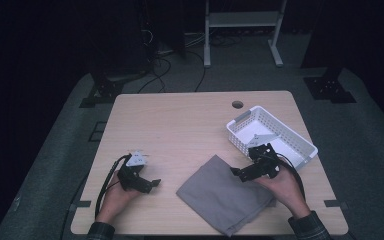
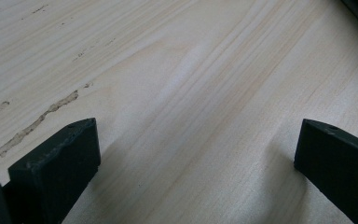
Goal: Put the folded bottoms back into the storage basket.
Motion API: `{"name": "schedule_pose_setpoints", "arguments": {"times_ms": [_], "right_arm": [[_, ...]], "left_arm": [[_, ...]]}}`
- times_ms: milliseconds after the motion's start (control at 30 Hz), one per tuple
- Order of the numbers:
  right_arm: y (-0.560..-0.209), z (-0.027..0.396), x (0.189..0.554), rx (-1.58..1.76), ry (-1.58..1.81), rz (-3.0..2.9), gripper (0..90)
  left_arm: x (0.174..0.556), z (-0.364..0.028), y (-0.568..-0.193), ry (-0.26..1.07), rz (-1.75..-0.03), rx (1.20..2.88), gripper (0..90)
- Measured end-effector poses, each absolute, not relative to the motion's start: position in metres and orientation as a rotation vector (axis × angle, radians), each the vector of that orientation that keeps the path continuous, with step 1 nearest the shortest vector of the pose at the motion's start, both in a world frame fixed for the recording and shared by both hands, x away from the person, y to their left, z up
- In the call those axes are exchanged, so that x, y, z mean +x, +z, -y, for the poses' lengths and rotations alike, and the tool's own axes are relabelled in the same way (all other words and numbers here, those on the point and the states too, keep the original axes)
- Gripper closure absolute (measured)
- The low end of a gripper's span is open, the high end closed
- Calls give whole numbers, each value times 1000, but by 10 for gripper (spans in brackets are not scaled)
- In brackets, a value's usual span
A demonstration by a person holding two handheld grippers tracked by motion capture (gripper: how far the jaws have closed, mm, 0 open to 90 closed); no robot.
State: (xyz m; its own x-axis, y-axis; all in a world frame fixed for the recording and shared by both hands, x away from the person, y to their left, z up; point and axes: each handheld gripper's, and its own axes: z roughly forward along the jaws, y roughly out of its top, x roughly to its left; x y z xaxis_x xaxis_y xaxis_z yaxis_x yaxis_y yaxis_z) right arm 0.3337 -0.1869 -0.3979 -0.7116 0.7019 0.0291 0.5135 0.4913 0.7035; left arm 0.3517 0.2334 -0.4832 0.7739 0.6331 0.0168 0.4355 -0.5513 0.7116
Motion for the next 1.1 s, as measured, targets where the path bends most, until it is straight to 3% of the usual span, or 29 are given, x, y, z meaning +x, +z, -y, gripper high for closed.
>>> {"name": "schedule_pose_setpoints", "arguments": {"times_ms": [600,1100], "right_arm": [[-403,164,320,935,1072,-2544,0],[-427,142,311,878,1032,-2641,0]], "left_arm": [[352,-233,-483,353,-791,2242,0],[352,-233,-483,351,-792,2238,0]]}}
